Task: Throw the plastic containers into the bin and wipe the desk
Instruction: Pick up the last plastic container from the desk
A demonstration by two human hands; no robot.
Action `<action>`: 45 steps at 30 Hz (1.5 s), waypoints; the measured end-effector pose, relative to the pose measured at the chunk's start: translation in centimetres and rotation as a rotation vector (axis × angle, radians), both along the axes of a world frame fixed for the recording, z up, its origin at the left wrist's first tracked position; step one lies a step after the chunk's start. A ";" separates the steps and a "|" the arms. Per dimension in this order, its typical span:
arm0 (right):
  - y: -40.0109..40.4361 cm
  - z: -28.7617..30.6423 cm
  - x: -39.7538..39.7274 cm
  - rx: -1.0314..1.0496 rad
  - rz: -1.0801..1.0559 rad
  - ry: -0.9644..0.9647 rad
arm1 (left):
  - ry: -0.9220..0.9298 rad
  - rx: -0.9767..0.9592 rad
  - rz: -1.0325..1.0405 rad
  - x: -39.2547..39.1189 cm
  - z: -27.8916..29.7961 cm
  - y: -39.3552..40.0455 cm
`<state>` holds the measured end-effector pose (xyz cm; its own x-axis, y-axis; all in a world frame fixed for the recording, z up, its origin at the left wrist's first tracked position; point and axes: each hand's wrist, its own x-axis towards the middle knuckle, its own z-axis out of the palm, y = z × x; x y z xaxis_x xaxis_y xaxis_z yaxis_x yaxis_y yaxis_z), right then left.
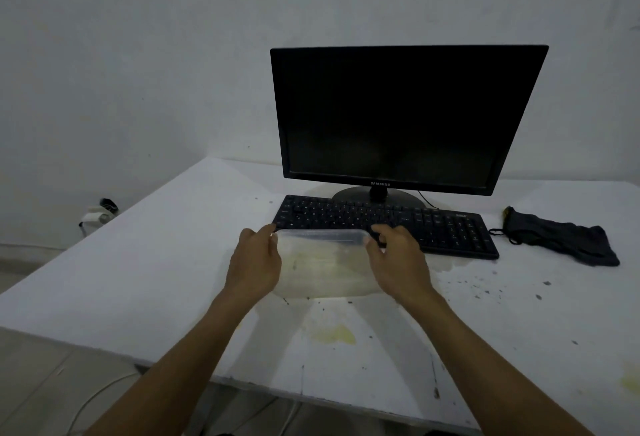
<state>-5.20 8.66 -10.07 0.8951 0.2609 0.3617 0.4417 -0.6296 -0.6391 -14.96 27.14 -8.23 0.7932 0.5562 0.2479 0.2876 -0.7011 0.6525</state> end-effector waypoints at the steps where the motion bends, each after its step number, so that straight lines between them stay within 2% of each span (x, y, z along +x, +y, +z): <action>1: 0.2 0.1 0.4 -0.021 -0.005 0.037 | 0.010 0.025 -0.011 0.4 0.1 0.2; 4: 0.8 0.2 1.3 -0.049 0.037 0.136 | 0.054 0.058 -0.066 1.4 0.1 0.7; 8: 1.1 -0.3 1.7 -0.059 0.133 0.168 | 0.089 0.120 -0.067 1.5 -0.6 0.7; 13: 1.0 -0.6 1.7 -0.111 0.180 0.133 | 0.030 0.117 -0.038 1.4 -1.6 0.8; 17: 1.0 -0.8 1.3 -0.138 0.199 0.067 | 0.011 0.188 -0.057 1.3 -2.5 1.0; 27: 1.2 -1.2 1.5 -0.108 0.188 0.053 | 0.106 0.201 -0.092 1.9 -2.6 1.3; 36: 1.1 -1.4 2.3 -0.176 0.160 0.088 | 0.204 0.140 -0.119 2.0 -2.1 1.6; 45: 1.1 1.0 2.5 -0.439 0.157 0.070 | 0.248 0.219 -0.078 1.9 -1.8 1.6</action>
<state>-2.68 9.78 -9.03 0.8507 0.5102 0.1269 0.5189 -0.7759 -0.3587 -13.08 28.77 -10.07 0.8824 0.4462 0.1488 0.3587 -0.8431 0.4007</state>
